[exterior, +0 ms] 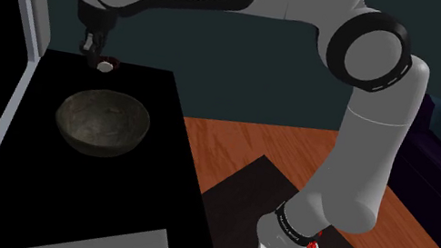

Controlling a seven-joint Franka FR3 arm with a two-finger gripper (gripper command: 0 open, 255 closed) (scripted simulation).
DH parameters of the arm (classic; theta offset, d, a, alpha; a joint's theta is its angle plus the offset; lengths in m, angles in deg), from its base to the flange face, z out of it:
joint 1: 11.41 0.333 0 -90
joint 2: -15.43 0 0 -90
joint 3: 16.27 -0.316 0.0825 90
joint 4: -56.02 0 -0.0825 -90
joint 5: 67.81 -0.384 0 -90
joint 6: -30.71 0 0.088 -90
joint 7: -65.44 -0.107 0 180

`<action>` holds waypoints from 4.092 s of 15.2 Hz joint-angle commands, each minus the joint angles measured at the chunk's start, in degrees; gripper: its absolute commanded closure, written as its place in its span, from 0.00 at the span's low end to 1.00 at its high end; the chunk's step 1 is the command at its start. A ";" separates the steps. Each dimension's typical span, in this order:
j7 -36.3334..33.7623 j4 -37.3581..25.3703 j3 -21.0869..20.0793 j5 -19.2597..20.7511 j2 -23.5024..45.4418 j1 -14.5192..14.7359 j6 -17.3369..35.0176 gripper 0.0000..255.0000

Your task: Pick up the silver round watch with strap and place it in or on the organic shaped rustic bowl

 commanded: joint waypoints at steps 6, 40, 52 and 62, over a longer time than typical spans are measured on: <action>0.48 -4.38 -0.20 -0.41 -0.80 0.18 -5.17 1.00; -14.14 12.61 -7.10 -3.99 -22.95 8.27 -10.97 1.00; -15.07 21.20 -7.05 -3.48 -22.40 8.22 -1.89 1.00; -15.35 22.82 -7.05 -3.24 -22.02 8.23 0.07 1.00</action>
